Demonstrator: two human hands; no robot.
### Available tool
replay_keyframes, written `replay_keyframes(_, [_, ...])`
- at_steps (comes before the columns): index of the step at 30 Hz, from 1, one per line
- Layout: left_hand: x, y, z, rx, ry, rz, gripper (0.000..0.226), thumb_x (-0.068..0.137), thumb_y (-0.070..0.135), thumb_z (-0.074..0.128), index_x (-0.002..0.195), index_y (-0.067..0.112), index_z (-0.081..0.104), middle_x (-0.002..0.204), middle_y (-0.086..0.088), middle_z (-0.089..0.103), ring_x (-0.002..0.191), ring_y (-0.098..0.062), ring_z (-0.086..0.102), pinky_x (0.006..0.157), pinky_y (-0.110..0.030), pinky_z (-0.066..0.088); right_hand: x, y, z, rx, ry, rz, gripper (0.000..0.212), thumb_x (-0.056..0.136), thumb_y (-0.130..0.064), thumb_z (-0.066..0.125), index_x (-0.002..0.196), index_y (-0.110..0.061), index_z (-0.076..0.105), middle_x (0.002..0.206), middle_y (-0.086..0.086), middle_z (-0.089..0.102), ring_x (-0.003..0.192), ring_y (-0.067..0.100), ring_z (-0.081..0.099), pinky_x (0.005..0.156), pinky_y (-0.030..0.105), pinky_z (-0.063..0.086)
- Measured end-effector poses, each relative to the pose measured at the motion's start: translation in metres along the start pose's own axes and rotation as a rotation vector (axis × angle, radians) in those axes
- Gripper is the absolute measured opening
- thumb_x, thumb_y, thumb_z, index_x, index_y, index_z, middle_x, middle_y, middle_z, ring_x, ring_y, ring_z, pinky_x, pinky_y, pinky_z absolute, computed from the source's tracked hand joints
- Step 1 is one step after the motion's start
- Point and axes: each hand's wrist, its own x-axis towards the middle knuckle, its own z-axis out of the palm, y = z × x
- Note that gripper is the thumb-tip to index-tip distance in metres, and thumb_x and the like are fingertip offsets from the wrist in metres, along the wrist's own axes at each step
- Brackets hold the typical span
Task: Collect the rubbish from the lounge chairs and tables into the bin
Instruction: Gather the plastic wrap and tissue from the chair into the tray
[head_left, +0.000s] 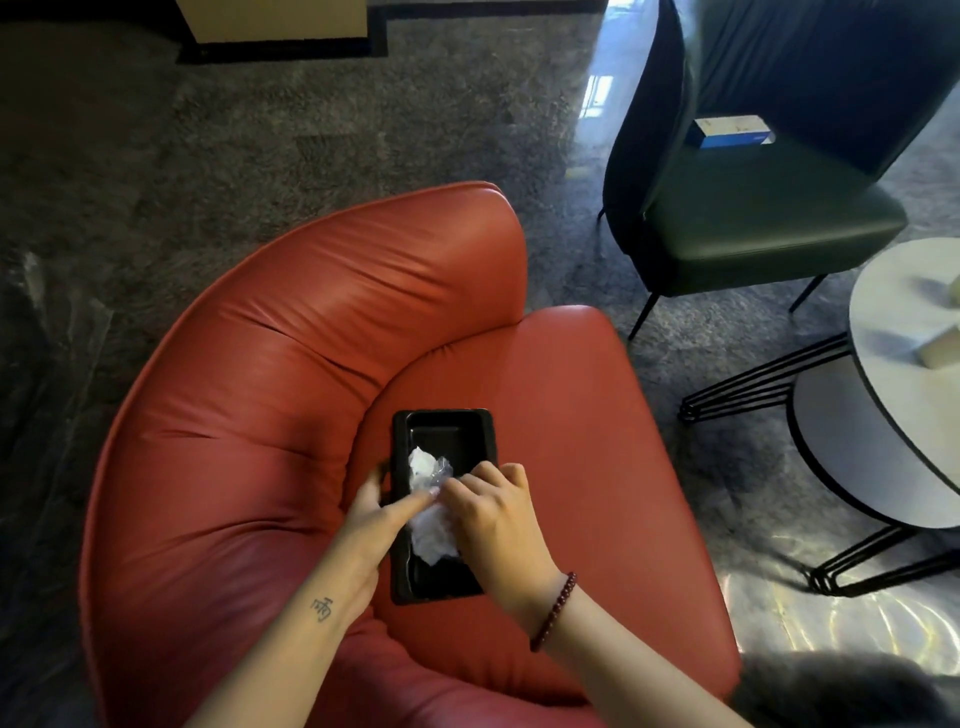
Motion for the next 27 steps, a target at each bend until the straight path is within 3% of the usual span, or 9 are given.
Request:
replay_keyframes(4, [-0.006,0.006,0.000,0.032,-0.139,-0.025,0.064,0.057,0.025,0.079,0.116,0.024,0.055,0.107,0.002,0.068,0.099,-0.011,0.063,0.081,-0.025,0.048,0.008,0.003,-0.008,0.026,0.062,0.214,0.012,0.057,-0.015,0.065,0.056,-0.026,0.060,0.063,-0.012,0.057,0.082,0.013,0.044,0.072,0.027,0.021])
replay_keyframes(7, [0.000,0.015,0.007,0.145,-0.171,0.004,0.070,0.057,0.020,0.083,0.119,0.030,0.052,0.111,0.003,0.066,0.102,-0.010,0.061,0.086,-0.027,0.048,0.016,0.012,-0.023,0.024,-0.071,0.218,0.014,0.055,-0.013,0.073,0.061,-0.023,0.066,0.075,-0.004,0.058,0.082,0.027,0.053,0.074,0.035,0.025])
replay_keyframes(9, [0.006,0.021,0.015,0.183,-0.155,0.040,0.067,0.069,0.006,0.077,0.127,0.022,0.048,0.113,-0.005,0.064,0.102,-0.017,0.061,0.084,-0.030,0.049,0.020,0.019,-0.035,0.015,-0.157,0.164,0.008,0.067,-0.015,0.067,0.074,-0.020,0.066,0.080,-0.001,0.058,0.089,0.029,0.050,0.077,0.034,0.020])
replay_keyframes(11, [0.012,0.031,0.027,0.181,-0.151,0.068,0.059,0.073,0.001,0.072,0.123,0.023,0.048,0.103,-0.003,0.066,0.090,-0.013,0.065,0.071,-0.025,0.050,0.020,0.027,-0.050,-0.004,-0.156,0.138,0.015,0.072,-0.022,0.063,0.087,-0.022,0.065,0.086,-0.003,0.060,0.095,0.026,0.046,0.077,0.033,0.018])
replay_keyframes(13, [0.014,0.044,0.042,0.173,-0.160,0.101,0.055,0.072,0.003,0.073,0.113,0.031,0.049,0.088,0.008,0.066,0.071,-0.001,0.066,0.055,-0.015,0.049,0.017,0.035,-0.070,-0.005,-0.112,0.149,0.025,0.072,-0.031,0.063,0.097,-0.025,0.064,0.096,-0.006,0.061,0.100,0.022,0.045,0.081,0.035,0.022])
replay_keyframes(15, [0.013,0.057,0.061,0.164,-0.192,0.134,0.056,0.068,0.006,0.077,0.108,0.033,0.049,0.082,0.012,0.064,0.062,0.004,0.064,0.048,-0.011,0.046,0.010,0.043,-0.091,0.019,-0.022,0.186,0.031,0.073,-0.035,0.063,0.103,-0.024,0.062,0.105,-0.007,0.061,0.105,0.019,0.046,0.086,0.036,0.025])
replay_keyframes(18, [0.003,0.073,0.092,0.181,-0.275,0.152,0.061,0.063,0.009,0.081,0.110,0.030,0.048,0.086,0.009,0.064,0.071,-0.001,0.064,0.055,-0.019,0.049,-0.006,0.053,-0.122,0.025,0.131,0.269,0.031,0.079,-0.036,0.060,0.106,-0.021,0.062,0.111,-0.008,0.062,0.109,0.015,0.049,0.089,0.032,0.023])
replay_keyframes(21, [-0.009,0.083,0.128,0.219,-0.383,0.146,0.064,0.066,0.007,0.079,0.120,0.022,0.049,0.100,-0.004,0.065,0.090,-0.021,0.065,0.076,-0.038,0.053,-0.029,0.067,-0.152,-0.036,0.221,0.388,0.033,0.083,-0.034,0.053,0.111,-0.016,0.060,0.116,-0.005,0.061,0.110,0.014,0.051,0.092,0.030,0.023])
replay_keyframes(27, [-0.045,0.101,0.213,0.246,-0.587,0.166,0.054,0.070,0.006,0.076,0.112,0.024,0.048,0.091,0.000,0.065,0.077,-0.016,0.065,0.057,-0.029,0.050,-0.091,0.098,-0.216,-0.143,0.350,0.630,0.032,0.084,-0.030,0.052,0.113,-0.017,0.058,0.123,-0.004,0.058,0.114,0.014,0.050,0.094,0.026,0.021])
